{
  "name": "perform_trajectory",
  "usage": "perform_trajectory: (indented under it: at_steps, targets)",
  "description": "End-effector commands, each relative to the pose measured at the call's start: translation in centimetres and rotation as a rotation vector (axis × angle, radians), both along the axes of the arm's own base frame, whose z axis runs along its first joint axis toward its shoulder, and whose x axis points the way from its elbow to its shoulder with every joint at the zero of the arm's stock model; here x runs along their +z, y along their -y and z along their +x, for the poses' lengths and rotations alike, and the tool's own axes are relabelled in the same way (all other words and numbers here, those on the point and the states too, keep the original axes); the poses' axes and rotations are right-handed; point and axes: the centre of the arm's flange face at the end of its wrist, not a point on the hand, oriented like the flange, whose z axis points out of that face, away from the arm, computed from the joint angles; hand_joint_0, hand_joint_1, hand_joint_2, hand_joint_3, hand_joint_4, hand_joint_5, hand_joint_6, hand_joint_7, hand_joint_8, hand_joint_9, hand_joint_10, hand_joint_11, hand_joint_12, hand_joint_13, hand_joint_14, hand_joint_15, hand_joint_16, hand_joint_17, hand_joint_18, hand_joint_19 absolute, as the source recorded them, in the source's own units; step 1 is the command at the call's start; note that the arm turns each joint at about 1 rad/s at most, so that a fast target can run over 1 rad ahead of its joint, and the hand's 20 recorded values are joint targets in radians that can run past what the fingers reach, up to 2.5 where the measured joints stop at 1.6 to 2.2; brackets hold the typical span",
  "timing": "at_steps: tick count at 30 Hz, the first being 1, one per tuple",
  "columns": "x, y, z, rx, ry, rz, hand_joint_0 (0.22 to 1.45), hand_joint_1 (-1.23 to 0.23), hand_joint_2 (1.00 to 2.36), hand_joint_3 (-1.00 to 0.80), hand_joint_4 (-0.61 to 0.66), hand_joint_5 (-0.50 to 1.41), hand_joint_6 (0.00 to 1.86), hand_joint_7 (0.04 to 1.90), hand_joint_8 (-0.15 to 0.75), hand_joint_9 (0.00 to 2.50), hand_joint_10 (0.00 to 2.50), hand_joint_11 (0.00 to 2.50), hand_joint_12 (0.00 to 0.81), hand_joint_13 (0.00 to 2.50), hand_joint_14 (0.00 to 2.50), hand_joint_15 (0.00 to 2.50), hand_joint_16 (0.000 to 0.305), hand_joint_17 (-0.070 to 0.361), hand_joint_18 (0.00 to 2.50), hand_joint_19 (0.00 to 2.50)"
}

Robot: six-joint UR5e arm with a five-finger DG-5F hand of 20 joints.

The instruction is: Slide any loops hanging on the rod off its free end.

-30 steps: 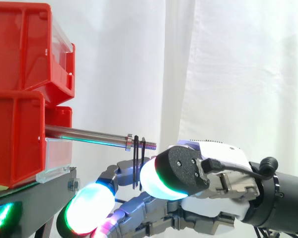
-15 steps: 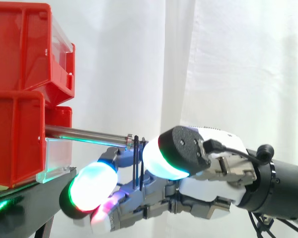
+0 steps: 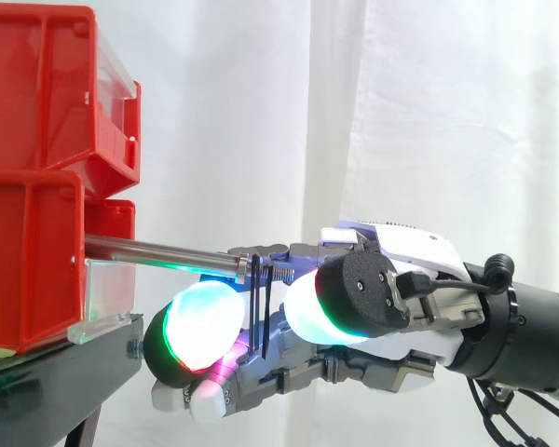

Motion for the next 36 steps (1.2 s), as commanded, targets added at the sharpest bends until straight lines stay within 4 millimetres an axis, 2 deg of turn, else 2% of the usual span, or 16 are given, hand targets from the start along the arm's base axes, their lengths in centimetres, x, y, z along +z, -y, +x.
perform_trajectory:
  at_steps: [1, 17, 19, 25, 36]
  targets:
    - [0.0, 0.3, 0.0, -0.003, -0.001, 0.000, 0.61, -0.79, 1.00, -0.47, 0.25, -0.12, 0.50, 1.35, 0.320, 0.77, 0.01, 0.21, 0.304, 0.60, 0.00, 0.00, 0.037, 0.083, 0.58, 0.00]
    - [-0.4, 1.7, -0.5, 0.005, -0.028, -0.009, 0.61, -0.78, 1.00, -0.44, 0.25, -0.15, 0.63, 1.22, 0.318, 0.78, 0.01, 0.23, 0.304, 0.61, 0.00, 0.00, 0.037, 0.084, 0.59, 0.00]
    - [-0.5, 1.7, -0.5, 0.005, -0.030, -0.009, 0.61, -0.77, 1.01, -0.41, 0.22, -0.16, 0.71, 1.12, 0.326, 0.80, 0.01, 0.25, 0.305, 0.61, 0.00, 0.00, 0.037, 0.084, 0.59, 0.00]
    - [-0.5, 1.9, -0.6, 0.006, -0.033, -0.010, 0.59, -0.74, 1.02, -0.23, 0.20, -0.19, 0.83, 1.04, 0.329, 0.79, 0.01, 0.26, 0.309, 0.61, 0.00, 0.00, 0.038, 0.085, 0.59, 0.01]
    - [-0.4, 1.9, -0.6, 0.007, -0.031, -0.009, 0.56, -0.70, 1.03, -0.12, 0.18, -0.19, 0.86, 1.03, 0.332, 0.79, 0.01, 0.27, 0.311, 0.61, 0.00, 0.00, 0.039, 0.088, 0.59, 0.02]
